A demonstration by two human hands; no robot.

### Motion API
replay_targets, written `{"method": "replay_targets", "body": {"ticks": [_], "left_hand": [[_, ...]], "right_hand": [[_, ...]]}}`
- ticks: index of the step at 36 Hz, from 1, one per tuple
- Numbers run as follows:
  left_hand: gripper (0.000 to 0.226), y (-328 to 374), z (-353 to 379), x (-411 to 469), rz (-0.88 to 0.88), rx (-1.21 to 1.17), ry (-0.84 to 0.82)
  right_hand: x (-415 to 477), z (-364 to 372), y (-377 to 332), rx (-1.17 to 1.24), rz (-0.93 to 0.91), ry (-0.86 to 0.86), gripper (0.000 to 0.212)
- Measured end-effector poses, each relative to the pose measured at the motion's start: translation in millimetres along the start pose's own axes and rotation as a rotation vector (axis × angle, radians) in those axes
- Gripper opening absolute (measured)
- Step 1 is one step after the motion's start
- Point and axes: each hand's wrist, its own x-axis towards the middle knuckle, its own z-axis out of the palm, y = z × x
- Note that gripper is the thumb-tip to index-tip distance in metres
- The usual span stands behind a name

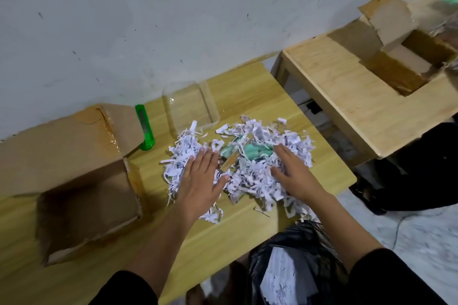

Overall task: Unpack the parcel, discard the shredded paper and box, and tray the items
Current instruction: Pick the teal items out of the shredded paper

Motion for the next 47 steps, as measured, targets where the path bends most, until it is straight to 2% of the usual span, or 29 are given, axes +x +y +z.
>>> {"method": "replay_targets", "body": {"ticks": [3, 6, 10, 13, 18, 24, 28, 35, 41, 43, 46, 47], "left_hand": [[0.103, 1, -2, -4, -0.006, 0.016, 0.014], [0.087, 7, -6, -8, -0.007, -0.017, 0.039], [0.084, 10, -12, -13, -0.025, -0.051, 0.159], [0.083, 5, -12, -15, -0.105, -0.056, 0.231], [0.092, -6, -3, -20, -0.183, -0.072, 0.182], [0.084, -9, 2, -23, -0.169, -0.168, 0.128], [0.074, -7, 1, -21, -0.167, -0.192, 0.111], [0.072, -4, 5, -18, -0.172, -0.196, 0.114], [0.073, -3, 4, -16, -0.179, -0.225, 0.118], [0.073, -7, 5, -21, -0.181, -0.231, 0.116], [0.072, -87, 53, -82, -0.187, -0.183, 0.09], [0.071, -97, 61, -87, -0.179, -0.182, 0.078]], "right_hand": [[-1, -8, -5, -0.015, 0.011, 0.076, 0.06], [-2, -13, -17, -0.045, -0.074, 0.172, 0.06], [0, -13, -39, -0.061, -0.203, 0.3, 0.047], [9, -13, -54, -0.058, -0.294, 0.33, 0.034], [30, -4, -71, -0.163, -0.408, 0.233, 0.024], [43, 9, -76, -0.34, -0.476, 0.042, 0.032], [48, 11, -78, -0.411, -0.499, 0.041, 0.033], [55, 14, -89, -0.575, -0.582, 0.005, 0.028], [54, 15, -85, -0.544, -0.6, 0.047, 0.028], [46, 20, -84, -0.522, -0.57, -0.016, 0.031], [20, 130, -115, -0.513, -0.649, -0.058, 0.039], [18, 141, -118, -0.498, -0.652, -0.083, 0.041]]}}
